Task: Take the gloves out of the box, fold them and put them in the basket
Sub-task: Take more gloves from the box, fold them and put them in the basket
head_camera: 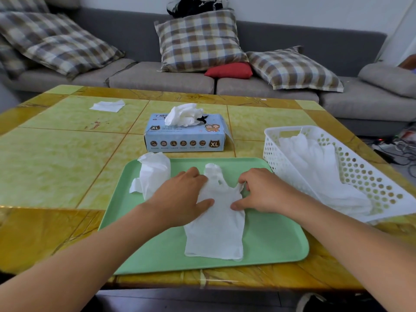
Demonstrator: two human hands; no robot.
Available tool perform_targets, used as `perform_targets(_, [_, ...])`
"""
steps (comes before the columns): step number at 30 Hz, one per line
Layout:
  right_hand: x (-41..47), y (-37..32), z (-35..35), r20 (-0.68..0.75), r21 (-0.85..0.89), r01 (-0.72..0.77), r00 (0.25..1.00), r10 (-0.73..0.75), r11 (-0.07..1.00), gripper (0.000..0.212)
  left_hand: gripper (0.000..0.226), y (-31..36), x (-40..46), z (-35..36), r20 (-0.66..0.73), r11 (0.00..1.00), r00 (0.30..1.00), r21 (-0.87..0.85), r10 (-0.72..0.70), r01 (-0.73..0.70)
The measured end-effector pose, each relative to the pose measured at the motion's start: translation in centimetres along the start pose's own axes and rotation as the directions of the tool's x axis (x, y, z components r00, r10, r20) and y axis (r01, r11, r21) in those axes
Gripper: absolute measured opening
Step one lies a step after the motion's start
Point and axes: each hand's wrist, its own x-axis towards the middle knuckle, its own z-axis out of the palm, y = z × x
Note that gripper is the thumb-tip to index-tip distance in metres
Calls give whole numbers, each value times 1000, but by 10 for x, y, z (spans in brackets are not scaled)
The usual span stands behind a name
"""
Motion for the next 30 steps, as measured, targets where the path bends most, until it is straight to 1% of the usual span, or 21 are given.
perform_targets(3, [0,2,-1,13,0,-37,999,37,999,57,51,0,1,-1,-12,987,989,69,-148,148])
perform_targets(5, [0,1,-1,20,-17,-37,999,37,999,60,52,1,0,-1,-15,971,973,61,-230,231])
perform_targets(6, [-1,1,0,18,-14,-33,999,34,999,66,54,2,-1,-1,-15,968,969,42,-247,248])
perform_targets(8, [-3,1,-1,-37,35,-15,999,16,999,87,68,1,-2,-1,-44,979,979,14,-201,202])
perform_targets(9, [-4,-1,-2,-90,71,19,996,-13,997,90,77,1,-2,-1,-74,991,988,22,-132,134])
perform_targets(10, [-5,-3,-3,-150,102,85,986,-70,991,85,81,1,-2,0,-99,998,994,46,-47,52])
perform_targets(11, [-5,-5,-3,-187,113,157,973,-134,981,75,79,2,-2,0,-106,996,993,80,45,-36])
perform_targets(12, [-5,-7,-3,-190,101,214,963,-192,972,68,76,2,-2,1,-86,988,989,110,117,-107])
perform_targets(13, [-4,-9,-1,-150,81,242,962,-229,967,67,72,2,-1,3,-57,981,986,127,157,-149])
perform_targets(15, [-2,-9,5,-3,65,221,975,-221,973,81,70,1,-2,8,-6,976,984,126,179,-177])
perform_targets(16, [0,-7,7,52,66,196,978,-200,978,88,70,0,-3,11,0,977,984,119,181,-179])
perform_targets(17, [1,-4,8,77,73,173,981,-178,982,92,70,1,-4,13,-5,977,983,111,182,-180])
perform_targets(18, [4,-1,9,63,91,153,985,-159,984,90,70,2,-5,15,-16,978,983,108,183,-180])
perform_targets(19, [7,2,9,15,114,135,990,-138,984,83,69,4,-6,15,-32,978,982,104,186,-182])
perform_targets(21, [15,4,7,-113,181,80,992,-60,980,59,68,7,-6,15,-55,978,980,98,190,-184])
perform_targets(22, [20,4,6,-157,230,43,988,-7,972,51,68,9,-6,15,-54,978,980,101,191,-185])
perform_targets(23, [26,4,7,-170,277,5,984,44,961,48,68,9,-5,15,-43,977,981,104,191,-185])
perform_targets(25, [35,3,10,-146,307,-39,985,87,951,52,66,10,-5,15,-16,980,983,86,183,-181])
perform_targets(27, [42,4,14,-97,304,-41,993,74,952,55,67,10,-4,14,1,982,983,46,182,-182])
perform_targets(30, [52,3,11,-29,316,-58,997,70,947,42,75,6,-2,16,36,979,980,42,196,-197])
